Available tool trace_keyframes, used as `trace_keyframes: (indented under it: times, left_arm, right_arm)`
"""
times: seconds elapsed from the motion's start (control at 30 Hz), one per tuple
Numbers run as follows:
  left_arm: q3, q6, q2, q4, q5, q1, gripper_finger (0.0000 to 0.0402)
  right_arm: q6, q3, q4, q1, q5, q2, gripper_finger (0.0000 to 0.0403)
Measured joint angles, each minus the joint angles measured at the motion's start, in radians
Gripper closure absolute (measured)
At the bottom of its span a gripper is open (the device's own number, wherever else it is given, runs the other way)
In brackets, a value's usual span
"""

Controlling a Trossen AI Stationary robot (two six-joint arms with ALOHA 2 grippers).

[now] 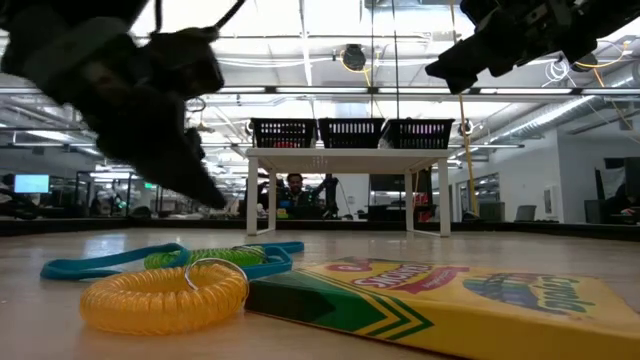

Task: Pick & Place Office Desk Supplies
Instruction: Put the blue rubber band into the right black bin on the shelf

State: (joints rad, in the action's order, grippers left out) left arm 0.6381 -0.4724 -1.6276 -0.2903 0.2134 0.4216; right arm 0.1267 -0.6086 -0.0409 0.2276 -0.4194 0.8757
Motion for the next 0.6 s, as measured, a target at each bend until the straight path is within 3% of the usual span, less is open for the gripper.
trace_keyframes:
  times: [0.2, 0.33, 0.6]
  left_arm:
    - [0.048, 0.035, 0.004, 0.012, -0.094, 0.021, 0.0239]
    - [0.047, 0.095, 0.004, 0.121, -0.138, 0.063, 0.0192]
    - [0.046, 0.044, 0.004, 0.168, -0.019, 0.084, 0.0174]
  right_arm:
    - [0.008, 0.0, 0.0, 0.0, 0.0, 0.0, 0.0273]
    - [0.009, 0.0, 0.003, 0.0, 0.0, 0.0, 0.0273]
    - [0.022, 0.0, 0.007, 0.0, 0.0, 0.0, 0.0273]
